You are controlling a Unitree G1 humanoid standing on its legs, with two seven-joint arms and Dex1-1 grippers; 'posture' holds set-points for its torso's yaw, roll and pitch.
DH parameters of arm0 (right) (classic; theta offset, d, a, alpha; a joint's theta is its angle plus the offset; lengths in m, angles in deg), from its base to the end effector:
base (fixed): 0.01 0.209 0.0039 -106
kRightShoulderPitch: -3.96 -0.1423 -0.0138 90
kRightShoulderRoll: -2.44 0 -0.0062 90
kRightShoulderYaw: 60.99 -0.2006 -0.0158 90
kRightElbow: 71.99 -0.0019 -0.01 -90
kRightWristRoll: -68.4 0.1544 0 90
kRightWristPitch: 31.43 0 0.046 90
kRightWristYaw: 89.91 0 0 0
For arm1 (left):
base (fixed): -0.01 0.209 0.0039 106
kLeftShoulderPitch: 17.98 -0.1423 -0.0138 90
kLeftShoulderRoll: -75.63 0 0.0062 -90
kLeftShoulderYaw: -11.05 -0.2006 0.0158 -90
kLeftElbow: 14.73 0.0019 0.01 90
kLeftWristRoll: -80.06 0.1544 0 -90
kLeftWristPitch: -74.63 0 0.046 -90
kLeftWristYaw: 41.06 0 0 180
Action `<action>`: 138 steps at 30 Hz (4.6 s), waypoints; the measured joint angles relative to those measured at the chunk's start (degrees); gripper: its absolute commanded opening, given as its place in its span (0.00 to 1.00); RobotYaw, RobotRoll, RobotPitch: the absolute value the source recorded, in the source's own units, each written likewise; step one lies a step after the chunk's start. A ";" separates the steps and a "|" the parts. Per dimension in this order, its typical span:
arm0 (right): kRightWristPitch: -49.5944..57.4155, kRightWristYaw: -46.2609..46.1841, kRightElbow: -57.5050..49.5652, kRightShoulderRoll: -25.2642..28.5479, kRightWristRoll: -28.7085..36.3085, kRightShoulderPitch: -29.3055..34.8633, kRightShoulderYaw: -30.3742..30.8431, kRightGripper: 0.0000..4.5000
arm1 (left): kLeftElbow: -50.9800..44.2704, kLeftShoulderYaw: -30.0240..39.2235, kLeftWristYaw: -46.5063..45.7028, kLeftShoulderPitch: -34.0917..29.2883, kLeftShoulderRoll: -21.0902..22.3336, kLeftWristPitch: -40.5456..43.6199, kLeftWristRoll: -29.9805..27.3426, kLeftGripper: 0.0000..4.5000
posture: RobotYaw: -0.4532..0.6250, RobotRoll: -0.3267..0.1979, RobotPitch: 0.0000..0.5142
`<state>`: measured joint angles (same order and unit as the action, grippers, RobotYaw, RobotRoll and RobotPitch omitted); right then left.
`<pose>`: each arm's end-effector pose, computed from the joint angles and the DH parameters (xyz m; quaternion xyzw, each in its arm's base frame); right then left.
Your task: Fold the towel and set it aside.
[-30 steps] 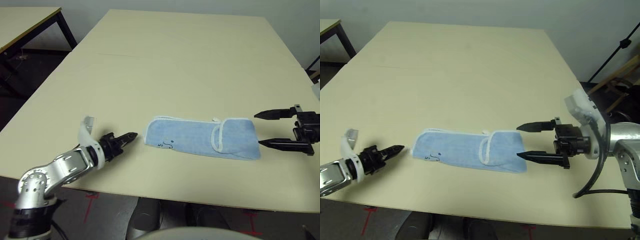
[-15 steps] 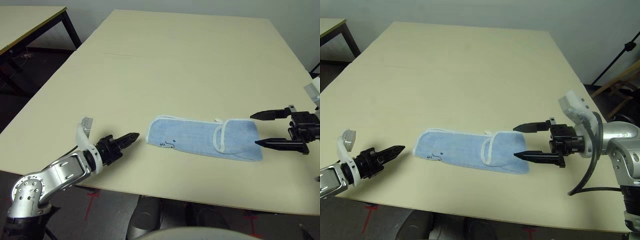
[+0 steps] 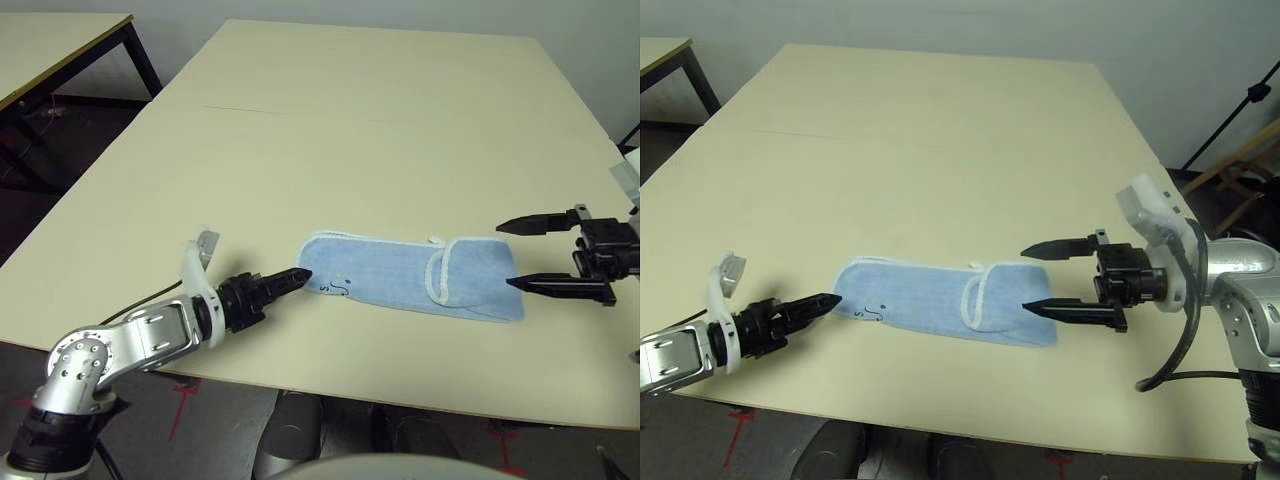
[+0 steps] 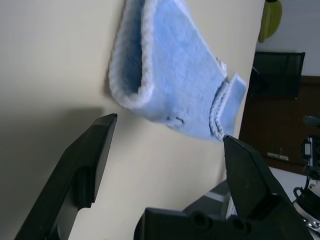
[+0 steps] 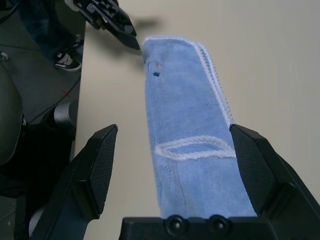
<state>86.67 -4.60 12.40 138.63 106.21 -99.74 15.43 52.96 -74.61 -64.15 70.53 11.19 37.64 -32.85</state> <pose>0.2370 -0.3314 0.2286 -0.1418 0.1286 0.6040 0.7737 0.1849 0.2176 0.1271 -0.3643 0.3751 -0.2477 0.8156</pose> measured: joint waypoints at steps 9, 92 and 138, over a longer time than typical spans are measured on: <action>-0.14 -1.17 -0.68 0.40 0.00 3.07 -3.29 1.00 | 2.54 -3.85 -1.76 4.00 0.19 0.94 -0.03 0.99 | 0.49 0.62 0.16; -3.78 -0.21 2.69 -2.50 -2.23 2.53 -0.28 1.00 | -0.85 13.40 -13.26 -2.86 -8.40 -9.86 -0.18 0.01 | 0.61 0.62 0.14; -2.03 -3.96 -2.68 -2.00 -1.89 12.28 -5.62 1.00 | 23.08 -29.02 56.61 44.33 -21.60 12.57 65.50 0.57 | 0.53 0.62 0.14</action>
<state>84.63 -8.56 9.72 136.63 104.32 -87.45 9.80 76.03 -103.63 -7.55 114.86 -10.41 50.21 32.65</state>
